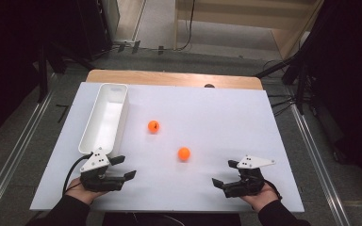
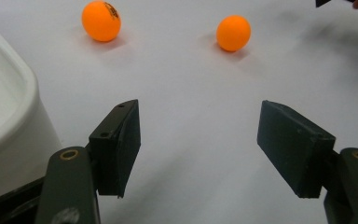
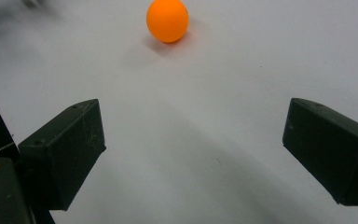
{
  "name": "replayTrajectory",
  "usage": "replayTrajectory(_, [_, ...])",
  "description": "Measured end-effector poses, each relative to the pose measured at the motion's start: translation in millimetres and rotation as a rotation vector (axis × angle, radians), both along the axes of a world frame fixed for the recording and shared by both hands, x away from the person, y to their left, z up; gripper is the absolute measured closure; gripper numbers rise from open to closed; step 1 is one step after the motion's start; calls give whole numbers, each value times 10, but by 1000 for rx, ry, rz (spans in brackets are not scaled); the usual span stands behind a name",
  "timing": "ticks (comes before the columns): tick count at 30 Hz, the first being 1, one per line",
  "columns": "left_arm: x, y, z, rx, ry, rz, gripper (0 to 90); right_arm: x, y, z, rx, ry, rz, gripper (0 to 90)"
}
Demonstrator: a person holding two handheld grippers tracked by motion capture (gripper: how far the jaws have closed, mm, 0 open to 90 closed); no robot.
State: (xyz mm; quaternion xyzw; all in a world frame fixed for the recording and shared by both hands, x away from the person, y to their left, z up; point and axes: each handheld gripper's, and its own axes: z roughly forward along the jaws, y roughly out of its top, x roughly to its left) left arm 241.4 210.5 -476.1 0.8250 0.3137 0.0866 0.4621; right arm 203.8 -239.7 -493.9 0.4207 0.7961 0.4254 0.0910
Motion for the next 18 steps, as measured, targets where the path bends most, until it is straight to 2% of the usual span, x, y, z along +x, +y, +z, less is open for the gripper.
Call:
replayTrajectory(10, [5, -5, -10, -14, 13, 2, 304, -1, 5, -5, -5, 10, 6, 43])
replayTrajectory(18, [6, 2, -14, -5, 14, 1, 304, 0, 11, -4, -4, 13, 8, 43])
